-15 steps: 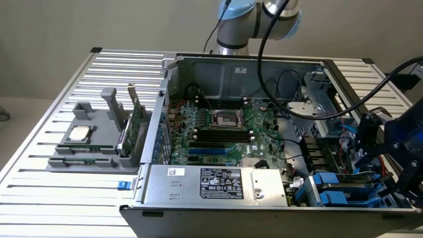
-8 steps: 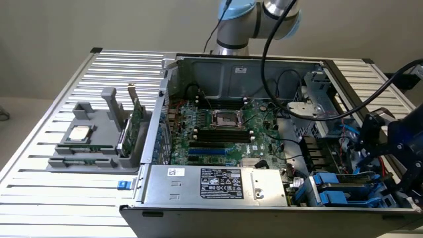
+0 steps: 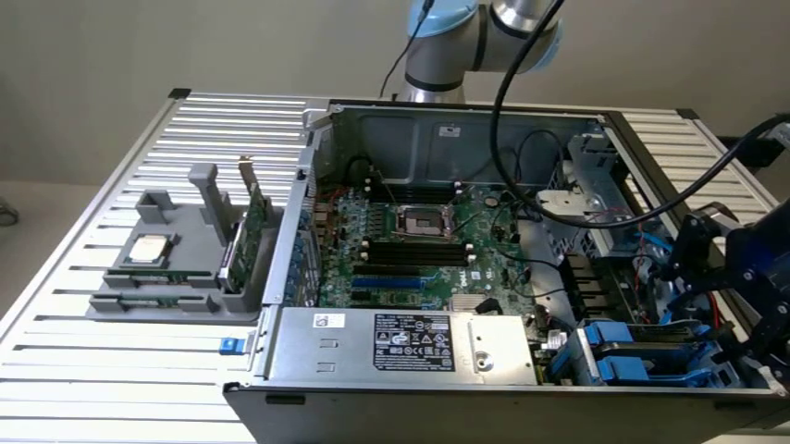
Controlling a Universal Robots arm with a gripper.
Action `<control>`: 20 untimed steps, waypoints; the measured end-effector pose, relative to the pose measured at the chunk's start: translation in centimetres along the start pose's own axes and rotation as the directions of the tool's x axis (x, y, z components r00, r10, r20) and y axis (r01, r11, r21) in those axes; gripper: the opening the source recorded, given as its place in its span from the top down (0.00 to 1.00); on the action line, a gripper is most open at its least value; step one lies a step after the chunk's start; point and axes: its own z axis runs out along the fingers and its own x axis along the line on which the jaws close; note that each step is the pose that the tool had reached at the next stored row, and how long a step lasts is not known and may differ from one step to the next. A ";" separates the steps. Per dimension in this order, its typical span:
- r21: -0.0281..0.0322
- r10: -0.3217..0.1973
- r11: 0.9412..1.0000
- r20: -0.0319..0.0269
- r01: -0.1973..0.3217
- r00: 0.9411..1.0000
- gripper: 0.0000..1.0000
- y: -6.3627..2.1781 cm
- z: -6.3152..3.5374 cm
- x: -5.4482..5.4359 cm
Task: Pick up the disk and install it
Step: 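Insert the first disk wire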
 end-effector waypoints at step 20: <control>-0.008 -0.010 1.000 -0.024 0.010 1.000 0.45 -0.22 -0.10 -0.7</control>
